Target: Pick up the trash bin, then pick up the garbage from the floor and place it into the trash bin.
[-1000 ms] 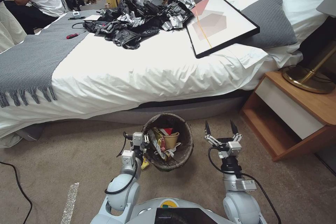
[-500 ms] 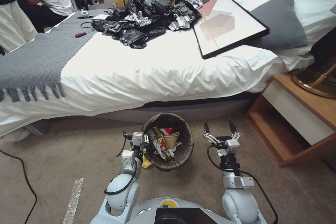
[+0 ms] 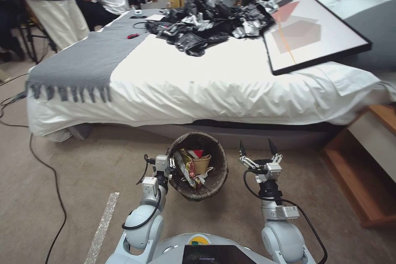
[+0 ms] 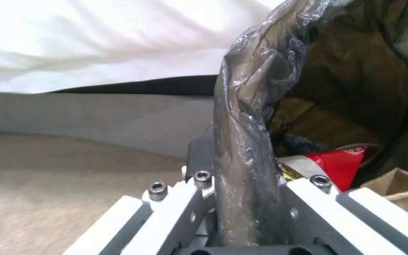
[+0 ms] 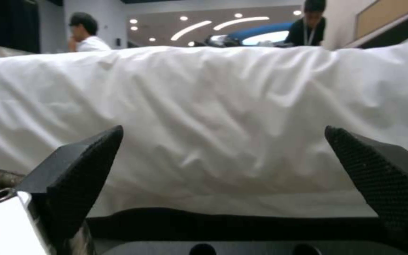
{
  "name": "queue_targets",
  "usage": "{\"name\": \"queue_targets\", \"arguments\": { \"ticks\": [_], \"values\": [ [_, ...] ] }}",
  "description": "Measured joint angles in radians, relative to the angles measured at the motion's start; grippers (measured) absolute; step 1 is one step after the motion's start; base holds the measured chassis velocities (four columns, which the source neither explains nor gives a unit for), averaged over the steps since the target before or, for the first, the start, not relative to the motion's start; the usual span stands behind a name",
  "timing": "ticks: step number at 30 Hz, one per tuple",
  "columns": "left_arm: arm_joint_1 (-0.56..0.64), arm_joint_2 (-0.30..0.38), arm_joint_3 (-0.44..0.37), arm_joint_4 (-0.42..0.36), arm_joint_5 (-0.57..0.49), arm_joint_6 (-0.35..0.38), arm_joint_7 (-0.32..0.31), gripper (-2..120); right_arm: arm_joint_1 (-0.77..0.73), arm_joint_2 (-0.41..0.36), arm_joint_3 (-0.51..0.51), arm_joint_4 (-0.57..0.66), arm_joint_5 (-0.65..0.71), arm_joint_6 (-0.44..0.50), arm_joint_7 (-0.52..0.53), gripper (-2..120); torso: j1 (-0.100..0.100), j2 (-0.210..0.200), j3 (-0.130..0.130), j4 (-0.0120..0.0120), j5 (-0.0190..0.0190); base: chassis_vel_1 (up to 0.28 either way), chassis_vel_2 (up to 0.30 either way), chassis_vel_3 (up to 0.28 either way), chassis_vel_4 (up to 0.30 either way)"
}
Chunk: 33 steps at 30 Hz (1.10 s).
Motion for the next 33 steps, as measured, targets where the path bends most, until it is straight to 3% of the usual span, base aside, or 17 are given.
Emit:
{"name": "queue_targets", "arguments": {
  "ticks": [33],
  "values": [
    [0.008,0.005,-0.01,-0.041,-0.003,0.005,0.001,0,0.015,-0.011,-0.002,-0.016,-0.02,-0.015,-0.019,100,0.0,0.0,0.0,-0.0001,0.0,0.126,0.128,0.129,0.129]
  ]
}}
